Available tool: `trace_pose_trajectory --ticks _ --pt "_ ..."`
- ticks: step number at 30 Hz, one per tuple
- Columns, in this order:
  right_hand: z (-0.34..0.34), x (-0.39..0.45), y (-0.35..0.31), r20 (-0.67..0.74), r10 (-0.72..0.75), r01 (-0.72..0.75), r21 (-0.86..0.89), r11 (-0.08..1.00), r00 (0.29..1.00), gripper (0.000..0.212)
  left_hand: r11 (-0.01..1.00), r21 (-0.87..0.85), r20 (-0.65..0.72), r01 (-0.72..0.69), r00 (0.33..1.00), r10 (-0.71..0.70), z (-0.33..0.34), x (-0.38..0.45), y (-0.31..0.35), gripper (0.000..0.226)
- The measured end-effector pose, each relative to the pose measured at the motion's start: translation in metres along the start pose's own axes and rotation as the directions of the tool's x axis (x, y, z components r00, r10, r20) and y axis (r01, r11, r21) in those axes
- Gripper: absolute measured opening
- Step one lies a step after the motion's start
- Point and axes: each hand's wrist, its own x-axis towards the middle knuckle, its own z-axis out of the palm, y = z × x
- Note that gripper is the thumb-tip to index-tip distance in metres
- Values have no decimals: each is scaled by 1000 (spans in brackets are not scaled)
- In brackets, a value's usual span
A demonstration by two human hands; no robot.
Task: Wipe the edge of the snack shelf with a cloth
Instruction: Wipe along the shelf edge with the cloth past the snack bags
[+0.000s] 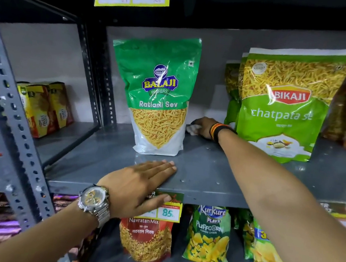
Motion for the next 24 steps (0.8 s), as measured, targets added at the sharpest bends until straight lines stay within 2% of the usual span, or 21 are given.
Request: trace_pose_trajectory --ticks 4,11,17,20,24 --pt "-2 -31 -7 35 -45 45 2 999 998 41 1000 -12 9 10 1000 -10 -4 0 3 74" --pt "-1 -102 -13 -18 -122 121 -28 992 992 45 998 -52 34 30 999 -29 -8 0 7 76" --pt "-10 -150 -7 26 -220 216 110 970 975 40 998 -61 34 26 999 -24 -11 -2 9 72" --pt "-18 -153 -8 -79 -179 192 209 959 981 38 997 -71 35 28 999 -26 -11 -2 9 74" --pt "-3 -138 -15 -78 -93 102 123 987 993 40 996 -77 32 37 999 -35 -9 -3 9 75"
